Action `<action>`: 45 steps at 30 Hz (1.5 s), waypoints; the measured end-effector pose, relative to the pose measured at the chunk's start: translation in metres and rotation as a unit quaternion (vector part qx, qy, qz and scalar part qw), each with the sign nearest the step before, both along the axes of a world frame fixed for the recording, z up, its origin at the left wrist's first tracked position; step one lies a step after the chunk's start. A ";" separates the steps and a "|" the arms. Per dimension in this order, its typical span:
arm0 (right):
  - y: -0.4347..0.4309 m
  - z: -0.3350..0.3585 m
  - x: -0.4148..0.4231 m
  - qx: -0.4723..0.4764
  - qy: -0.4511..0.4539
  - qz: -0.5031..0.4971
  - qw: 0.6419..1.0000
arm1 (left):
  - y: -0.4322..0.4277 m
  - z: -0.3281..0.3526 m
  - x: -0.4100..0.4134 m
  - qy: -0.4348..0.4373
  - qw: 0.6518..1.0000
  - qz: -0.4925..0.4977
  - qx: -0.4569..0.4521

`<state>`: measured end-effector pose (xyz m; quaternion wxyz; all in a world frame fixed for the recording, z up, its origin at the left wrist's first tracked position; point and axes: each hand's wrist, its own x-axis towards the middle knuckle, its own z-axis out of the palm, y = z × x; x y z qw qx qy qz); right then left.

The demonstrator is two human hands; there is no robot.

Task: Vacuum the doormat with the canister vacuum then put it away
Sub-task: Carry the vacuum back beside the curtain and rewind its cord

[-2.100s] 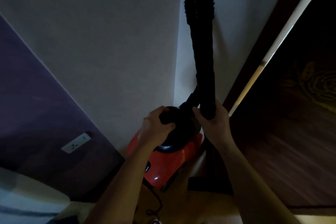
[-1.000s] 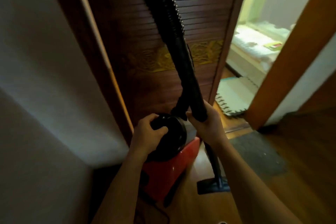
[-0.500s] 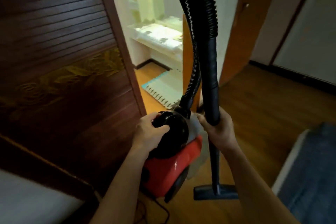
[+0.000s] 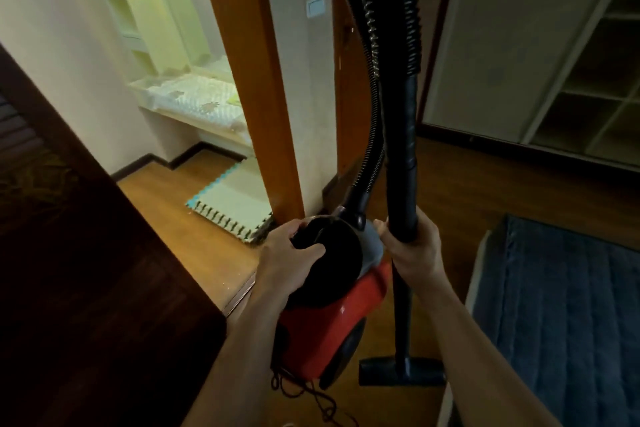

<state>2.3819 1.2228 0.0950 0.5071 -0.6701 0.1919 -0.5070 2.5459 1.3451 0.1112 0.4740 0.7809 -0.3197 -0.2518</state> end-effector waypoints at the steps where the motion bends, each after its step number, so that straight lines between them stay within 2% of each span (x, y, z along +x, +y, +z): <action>1: -0.009 -0.001 -0.002 0.005 -0.001 -0.010 1.000 | -0.013 -0.003 -0.002 -0.012 1.000 -0.005 0.003; 4: -0.039 -0.007 -0.007 0.032 0.004 -0.036 0.999 | -0.054 -0.011 -0.005 -0.026 1.000 -0.014 0.009; 12: -0.145 -0.023 0.009 0.074 0.085 -0.117 0.987 | -0.188 -0.028 0.020 0.061 0.997 -0.053 0.000; 18: -0.248 -0.013 0.051 0.105 0.139 -0.207 0.963 | -0.311 -0.033 0.069 0.058 0.991 -0.122 0.016; 25: -0.342 0.003 0.084 0.099 0.141 -0.259 0.950 | -0.425 -0.018 0.106 0.020 0.982 -0.187 0.004; 39: -0.537 -0.011 0.072 0.108 0.128 -0.287 0.943 | -0.632 -0.027 0.105 -0.023 0.982 -0.185 -0.013; 45: -0.667 -0.025 0.039 0.116 0.127 -0.275 0.946 | -0.761 -0.029 0.071 -0.002 0.981 -0.195 -0.005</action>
